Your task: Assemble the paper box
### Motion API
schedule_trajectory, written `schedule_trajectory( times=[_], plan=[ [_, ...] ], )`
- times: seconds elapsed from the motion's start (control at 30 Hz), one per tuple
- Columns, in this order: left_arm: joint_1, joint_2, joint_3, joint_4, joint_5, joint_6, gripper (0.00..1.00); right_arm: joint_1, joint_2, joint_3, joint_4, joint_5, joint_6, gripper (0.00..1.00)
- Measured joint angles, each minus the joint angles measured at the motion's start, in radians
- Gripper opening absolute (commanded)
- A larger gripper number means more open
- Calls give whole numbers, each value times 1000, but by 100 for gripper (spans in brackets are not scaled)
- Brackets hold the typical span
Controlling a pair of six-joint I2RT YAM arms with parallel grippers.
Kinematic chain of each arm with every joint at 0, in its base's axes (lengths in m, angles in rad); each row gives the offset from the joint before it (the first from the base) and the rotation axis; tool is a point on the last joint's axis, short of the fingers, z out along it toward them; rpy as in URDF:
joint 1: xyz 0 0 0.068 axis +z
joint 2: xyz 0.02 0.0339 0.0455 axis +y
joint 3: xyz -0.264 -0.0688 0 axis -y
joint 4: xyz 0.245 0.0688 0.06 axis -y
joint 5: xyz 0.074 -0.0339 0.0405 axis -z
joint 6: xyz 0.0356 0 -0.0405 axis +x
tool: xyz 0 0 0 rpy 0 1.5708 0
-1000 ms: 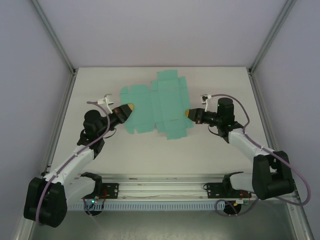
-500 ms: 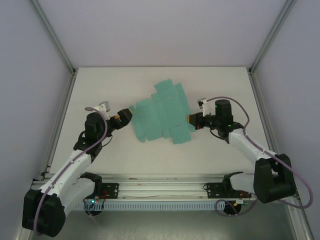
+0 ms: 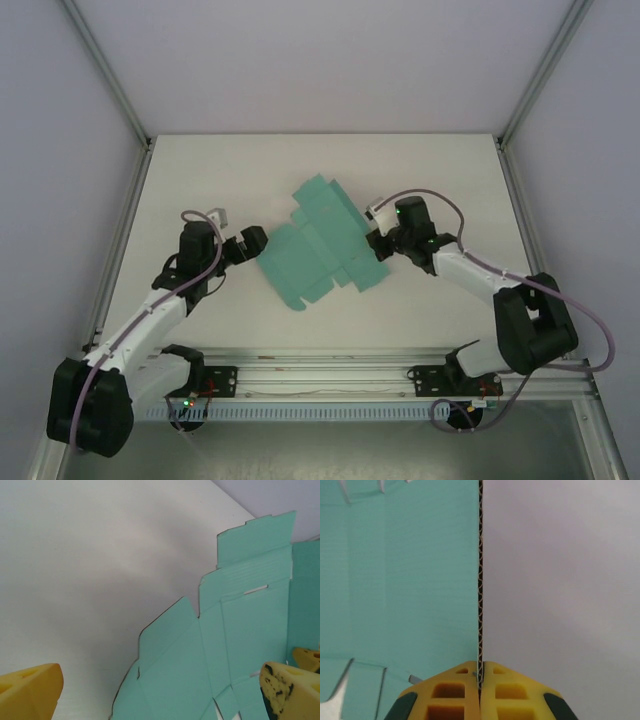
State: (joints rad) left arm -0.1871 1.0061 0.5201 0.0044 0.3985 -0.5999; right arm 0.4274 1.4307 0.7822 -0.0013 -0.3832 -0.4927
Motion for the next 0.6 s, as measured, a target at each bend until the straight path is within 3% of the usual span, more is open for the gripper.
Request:
schedule_trajectory(
  times=[0.3,0.6],
  plan=[
    [0,72,11,36,61,-16,100,232,119,28,222,359,-407,0],
    [0,113,50,106,121,-82,100,280,185,-9,461,474,-648,0]
  ],
)
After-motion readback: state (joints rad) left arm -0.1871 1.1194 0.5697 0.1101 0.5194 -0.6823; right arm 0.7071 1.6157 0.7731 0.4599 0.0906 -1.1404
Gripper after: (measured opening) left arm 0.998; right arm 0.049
